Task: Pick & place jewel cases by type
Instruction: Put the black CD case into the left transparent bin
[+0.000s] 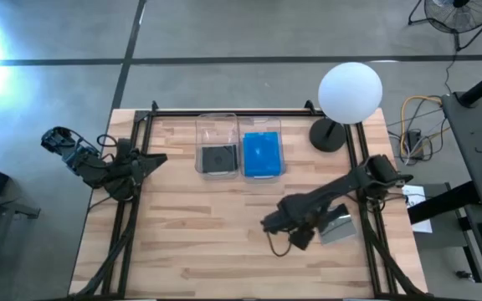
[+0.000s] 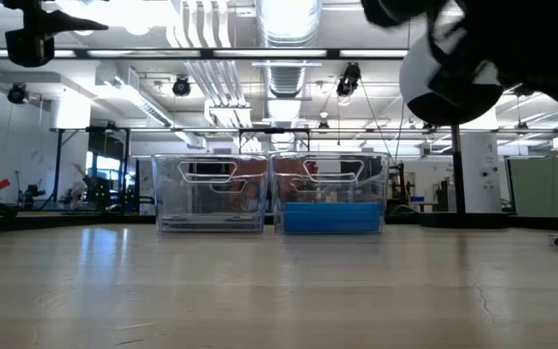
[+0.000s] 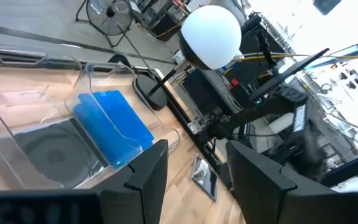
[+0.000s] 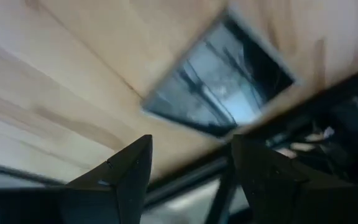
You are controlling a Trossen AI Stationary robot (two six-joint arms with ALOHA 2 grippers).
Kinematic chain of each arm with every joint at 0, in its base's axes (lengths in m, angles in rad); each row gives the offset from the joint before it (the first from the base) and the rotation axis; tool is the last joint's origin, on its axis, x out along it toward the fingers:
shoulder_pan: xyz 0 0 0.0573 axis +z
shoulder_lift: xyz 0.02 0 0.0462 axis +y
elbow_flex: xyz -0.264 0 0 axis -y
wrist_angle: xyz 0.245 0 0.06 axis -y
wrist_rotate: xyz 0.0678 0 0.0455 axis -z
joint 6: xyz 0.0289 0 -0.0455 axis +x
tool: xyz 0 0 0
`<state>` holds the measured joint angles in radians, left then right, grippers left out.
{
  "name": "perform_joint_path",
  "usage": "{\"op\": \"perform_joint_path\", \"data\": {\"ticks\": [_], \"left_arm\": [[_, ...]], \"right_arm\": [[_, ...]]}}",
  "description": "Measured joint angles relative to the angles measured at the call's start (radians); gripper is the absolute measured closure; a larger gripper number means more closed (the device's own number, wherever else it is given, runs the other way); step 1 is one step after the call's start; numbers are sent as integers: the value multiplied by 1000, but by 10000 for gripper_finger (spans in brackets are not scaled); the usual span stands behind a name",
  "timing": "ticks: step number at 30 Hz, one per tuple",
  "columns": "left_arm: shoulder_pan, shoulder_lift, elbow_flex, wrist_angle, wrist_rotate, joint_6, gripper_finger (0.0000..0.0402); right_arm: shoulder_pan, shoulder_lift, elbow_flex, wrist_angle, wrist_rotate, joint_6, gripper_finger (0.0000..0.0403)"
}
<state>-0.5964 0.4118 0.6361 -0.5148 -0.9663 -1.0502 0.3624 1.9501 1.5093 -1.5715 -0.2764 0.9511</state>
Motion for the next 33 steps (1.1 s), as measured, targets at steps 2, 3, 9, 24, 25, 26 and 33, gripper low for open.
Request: {"op": "perform_joint_path", "data": {"ticks": [2, 3, 9, 24, 25, 26, 33], "left_arm": [[0, 0, 0, 11, -2, 0, 252], [0, 0, 0, 17, -4, -1, 252], [1, 1, 0, 51, -14, -2, 252], [1, 53, 0, 102, -23, -35, 252], [1, 59, 0, 104, -23, -36, 252], [1, 65, 0, 104, -26, -39, 252], [1, 95, 0, 104, -29, -77, 252]], "right_arm": [[20, -11, -62, 0, -38, -48, 192], [28, -18, -88, 0, -47, -72, 195], [33, -33, -250, 10, -56, -203, 210], [32, -31, -373, 342, -31, -331, 214], [31, -31, -370, 374, -28, -341, 214], [31, -31, -368, 403, -21, -351, 215], [26, -34, -327, 499, 30, -362, 216]]}}
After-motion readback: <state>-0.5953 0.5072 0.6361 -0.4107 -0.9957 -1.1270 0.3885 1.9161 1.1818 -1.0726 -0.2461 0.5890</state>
